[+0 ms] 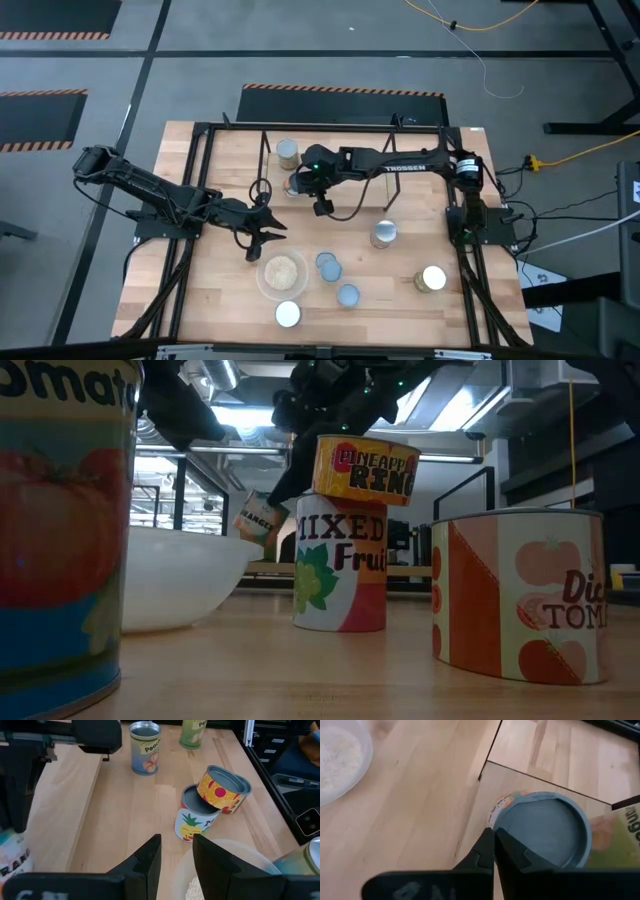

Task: Pick and place cans onto a shelf
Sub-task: Put the canned orange on the shelf

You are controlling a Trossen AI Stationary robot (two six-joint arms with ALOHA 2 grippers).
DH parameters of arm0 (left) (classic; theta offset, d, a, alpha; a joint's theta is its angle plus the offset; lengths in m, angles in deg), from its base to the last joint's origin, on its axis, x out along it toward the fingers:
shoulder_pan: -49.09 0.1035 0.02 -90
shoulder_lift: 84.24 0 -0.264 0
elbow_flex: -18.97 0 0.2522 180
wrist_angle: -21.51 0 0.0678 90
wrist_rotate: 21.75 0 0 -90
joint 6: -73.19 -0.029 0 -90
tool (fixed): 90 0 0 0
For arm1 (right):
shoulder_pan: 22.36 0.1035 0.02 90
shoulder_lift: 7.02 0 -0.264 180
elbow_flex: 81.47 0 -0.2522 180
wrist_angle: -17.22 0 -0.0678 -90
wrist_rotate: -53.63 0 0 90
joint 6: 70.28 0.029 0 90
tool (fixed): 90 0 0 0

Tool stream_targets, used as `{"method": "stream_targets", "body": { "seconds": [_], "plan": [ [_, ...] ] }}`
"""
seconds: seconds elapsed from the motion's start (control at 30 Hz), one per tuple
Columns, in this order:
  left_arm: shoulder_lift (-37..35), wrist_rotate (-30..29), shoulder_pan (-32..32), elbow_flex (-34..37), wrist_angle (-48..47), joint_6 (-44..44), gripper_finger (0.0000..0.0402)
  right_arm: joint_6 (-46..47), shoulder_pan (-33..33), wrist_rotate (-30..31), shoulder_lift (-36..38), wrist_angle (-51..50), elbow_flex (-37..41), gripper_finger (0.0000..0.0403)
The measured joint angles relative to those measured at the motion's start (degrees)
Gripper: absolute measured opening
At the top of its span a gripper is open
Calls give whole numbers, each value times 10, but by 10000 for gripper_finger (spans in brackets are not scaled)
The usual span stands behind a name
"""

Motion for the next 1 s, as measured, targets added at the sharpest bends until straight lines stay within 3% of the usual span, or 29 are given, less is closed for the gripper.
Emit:
{"method": "stream_targets", "body": {
  "seconds": [1.0],
  "plan": [
    [0, -1, 0, 0, 0, 0, 105, 0, -10, 0, -42, 23, 0, 22]
  ]
}}
